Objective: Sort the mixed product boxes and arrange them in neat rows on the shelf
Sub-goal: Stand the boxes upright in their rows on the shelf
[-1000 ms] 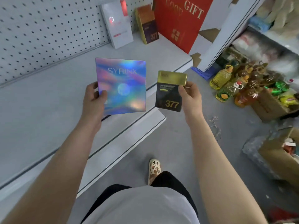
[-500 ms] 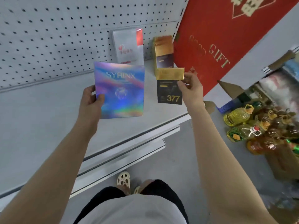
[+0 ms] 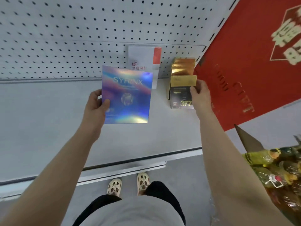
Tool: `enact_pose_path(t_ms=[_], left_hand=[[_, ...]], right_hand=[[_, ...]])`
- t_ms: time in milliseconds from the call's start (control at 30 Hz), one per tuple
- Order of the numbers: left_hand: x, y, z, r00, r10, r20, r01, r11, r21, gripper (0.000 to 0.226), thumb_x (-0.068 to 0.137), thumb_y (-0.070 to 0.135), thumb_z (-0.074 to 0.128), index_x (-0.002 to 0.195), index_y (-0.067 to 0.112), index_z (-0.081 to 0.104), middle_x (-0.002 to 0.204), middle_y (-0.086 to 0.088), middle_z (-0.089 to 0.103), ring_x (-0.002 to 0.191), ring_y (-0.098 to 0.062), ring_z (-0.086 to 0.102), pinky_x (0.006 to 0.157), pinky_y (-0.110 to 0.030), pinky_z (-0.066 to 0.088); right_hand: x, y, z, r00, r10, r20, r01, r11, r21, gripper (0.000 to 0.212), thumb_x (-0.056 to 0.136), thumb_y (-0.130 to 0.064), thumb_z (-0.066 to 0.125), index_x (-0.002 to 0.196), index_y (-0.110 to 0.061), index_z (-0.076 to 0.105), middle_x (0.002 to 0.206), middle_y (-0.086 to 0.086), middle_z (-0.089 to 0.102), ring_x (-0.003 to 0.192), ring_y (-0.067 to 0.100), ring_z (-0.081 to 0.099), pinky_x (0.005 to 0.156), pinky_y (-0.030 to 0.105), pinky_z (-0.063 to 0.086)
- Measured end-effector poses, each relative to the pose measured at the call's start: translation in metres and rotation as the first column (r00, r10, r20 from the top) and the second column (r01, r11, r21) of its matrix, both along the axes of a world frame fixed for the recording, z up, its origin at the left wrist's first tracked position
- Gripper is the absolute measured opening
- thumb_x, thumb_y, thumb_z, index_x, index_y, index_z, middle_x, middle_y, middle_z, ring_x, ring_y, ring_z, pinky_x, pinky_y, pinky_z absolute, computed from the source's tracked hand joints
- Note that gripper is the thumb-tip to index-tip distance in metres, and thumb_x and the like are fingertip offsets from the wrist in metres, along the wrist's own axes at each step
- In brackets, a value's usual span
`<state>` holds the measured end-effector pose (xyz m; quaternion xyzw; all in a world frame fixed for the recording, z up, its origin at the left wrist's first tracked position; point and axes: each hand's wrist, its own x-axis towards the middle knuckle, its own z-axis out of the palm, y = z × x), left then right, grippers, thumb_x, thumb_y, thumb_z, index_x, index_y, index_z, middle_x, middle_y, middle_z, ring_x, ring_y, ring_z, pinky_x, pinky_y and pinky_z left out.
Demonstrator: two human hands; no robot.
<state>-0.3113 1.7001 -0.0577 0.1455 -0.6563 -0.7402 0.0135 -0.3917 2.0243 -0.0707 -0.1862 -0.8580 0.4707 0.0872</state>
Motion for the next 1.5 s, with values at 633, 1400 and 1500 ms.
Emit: enact_pose_path(t_ms=[633,1400,1500], left_hand=[[0.031,0.023,-0.005,0.993,0.114,0.021,-0.114,0.993,0.015,0.029,0.099,0.001,0.045,0.124,0.015,0.047,0.093,0.003,0.066,0.071,-0.001,0.065,0.066,-0.021,0.054],[-0.011,-0.127,-0.025,0.992,0.053,0.112,-0.026,0.973,-0.229,0.053,0.098,0.012,0.051,0.143,0.037,0.040,0.124,0.004,0.057,0.091,-0.002,0.055,0.073,-0.019,0.042],[-0.031,-0.141,-0.033,0.993,0.024,0.112,0.002,0.974,-0.226,0.053,0.097,0.011,0.051,0.143,0.036,0.041,0.134,0.005,0.054,0.103,-0.010,0.052,0.081,-0.024,0.042]], right_hand=[[-0.004,-0.031,-0.016,0.999,0.001,0.044,-0.028,0.776,0.630,0.106,0.077,-0.062,0.070,0.153,-0.006,0.022,0.145,0.021,0.037,0.129,0.038,0.039,0.107,0.042,0.031],[-0.066,-0.247,0.046,0.718,0.696,-0.020,-0.685,0.711,0.160,0.022,0.086,-0.014,0.070,0.103,-0.028,0.067,0.077,-0.006,0.053,0.058,0.006,0.047,0.068,0.026,0.046],[-0.076,-0.262,0.041,0.757,0.648,-0.083,-0.620,0.753,0.221,0.023,0.088,-0.014,0.066,0.108,-0.024,0.067,0.087,-0.003,0.060,0.061,0.002,0.047,0.072,0.025,0.043]])
